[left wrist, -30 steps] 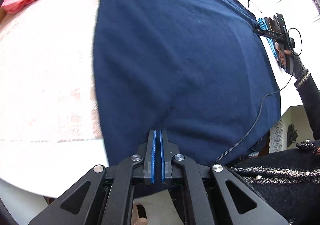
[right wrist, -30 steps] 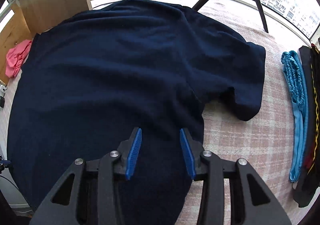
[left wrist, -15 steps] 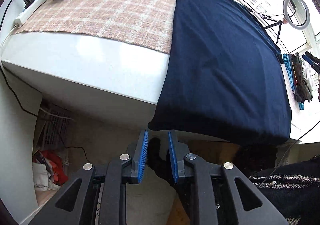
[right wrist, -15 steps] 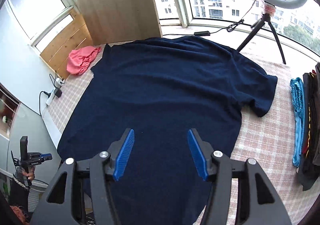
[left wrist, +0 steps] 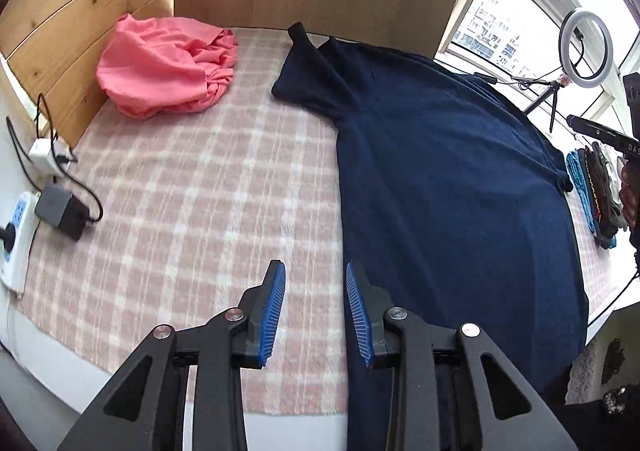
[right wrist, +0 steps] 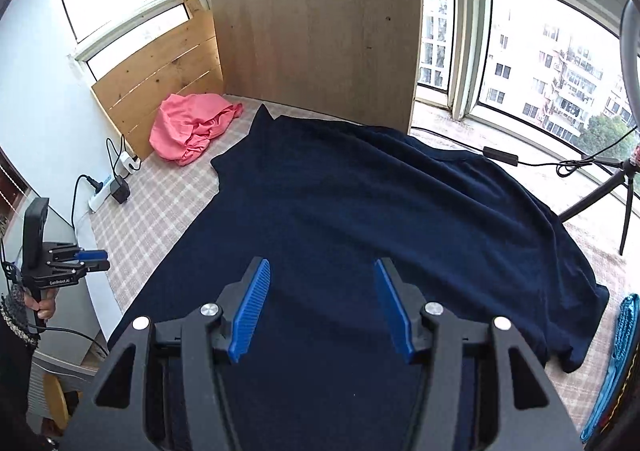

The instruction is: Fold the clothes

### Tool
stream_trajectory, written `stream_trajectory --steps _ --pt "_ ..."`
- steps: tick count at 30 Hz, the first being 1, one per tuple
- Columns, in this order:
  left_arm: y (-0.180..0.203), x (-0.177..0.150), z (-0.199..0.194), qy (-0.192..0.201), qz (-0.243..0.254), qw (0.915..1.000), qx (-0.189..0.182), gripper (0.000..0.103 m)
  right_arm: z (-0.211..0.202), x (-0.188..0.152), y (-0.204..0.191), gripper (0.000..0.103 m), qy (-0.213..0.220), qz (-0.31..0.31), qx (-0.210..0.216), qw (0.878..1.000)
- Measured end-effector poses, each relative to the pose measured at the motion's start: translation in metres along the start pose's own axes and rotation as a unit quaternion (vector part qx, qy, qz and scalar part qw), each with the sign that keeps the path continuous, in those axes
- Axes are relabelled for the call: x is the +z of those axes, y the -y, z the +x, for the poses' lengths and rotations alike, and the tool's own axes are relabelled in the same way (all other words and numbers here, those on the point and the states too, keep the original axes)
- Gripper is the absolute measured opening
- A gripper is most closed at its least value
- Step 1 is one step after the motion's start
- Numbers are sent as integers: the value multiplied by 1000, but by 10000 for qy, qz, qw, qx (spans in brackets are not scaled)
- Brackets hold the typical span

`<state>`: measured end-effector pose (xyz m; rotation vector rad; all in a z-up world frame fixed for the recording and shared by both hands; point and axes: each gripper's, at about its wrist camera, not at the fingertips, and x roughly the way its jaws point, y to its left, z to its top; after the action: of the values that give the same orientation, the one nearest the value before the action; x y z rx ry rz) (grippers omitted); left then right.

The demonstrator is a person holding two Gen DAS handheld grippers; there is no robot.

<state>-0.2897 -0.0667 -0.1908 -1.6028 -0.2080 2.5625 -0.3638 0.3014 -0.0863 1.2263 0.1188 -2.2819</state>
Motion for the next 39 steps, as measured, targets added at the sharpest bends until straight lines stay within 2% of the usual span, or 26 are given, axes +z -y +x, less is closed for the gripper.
stream_trajectory --steps 2,5,8,12,13,14,16,18,20,21,23,24,26,28,32,35,39 --pt "-8 50 34 -23 83 10000 25 31 39 19 -2 54 -112 154 -47 9998" --pt "-30 108 86 -86 -173 9997 -118 31 101 47 -5 54 -252 401 -266 9985" --pt "-45 147 131 -257 -285 9990 -229 31 152 70 -6 54 -355 628 -444 9964" --pt "-48 149 129 -86 -63 9993 -348 32 194 95 -2 54 -342 908 -546 9938" --pt "-48 149 128 -42 -7 9993 -378 29 202 101 -1 54 -323 932 -594 9933" --pt "-49 150 128 2 50 9992 -408 5 210 107 1 54 -309 976 -650 9926" --pt "-50 150 126 90 163 9987 -468 0 225 119 6 54 -309 1112 -680 9910" --pt "-51 151 125 178 275 9981 -528 0 239 130 11 54 -329 1170 -779 9895" --pt "-57 146 116 307 255 9978 -530 1 251 139 17 54 -384 1132 -992 9879" --pt "-63 141 114 220 185 9968 -752 1 256 142 21 54 -491 1142 -1081 9863" --pt "-63 135 118 -60 338 9960 -825 6 266 147 29 54 -672 1177 -1214 9833" --pt "-59 134 117 -71 494 9969 -608 5 264 148 32 54 -641 1228 -1162 9835" --pt "-56 138 118 -39 734 9965 -395 21 252 154 36 54 -347 1325 -1040 9851" --pt "-58 149 115 46 666 9966 -491 24 246 162 40 54 -200 1383 -1048 9846" --pt "-58 185 118 244 777 9959 -402 35 260 179 46 54 -520 1176 -1314 9830" --pt "-61 213 144 68 791 9959 -430 35 275 182 48 54 -839 1017 -1463 9804" --pt "-53 231 177 -121 1019 9946 -129 36 292 181 54 54 -1059 1101 -1487 9770"
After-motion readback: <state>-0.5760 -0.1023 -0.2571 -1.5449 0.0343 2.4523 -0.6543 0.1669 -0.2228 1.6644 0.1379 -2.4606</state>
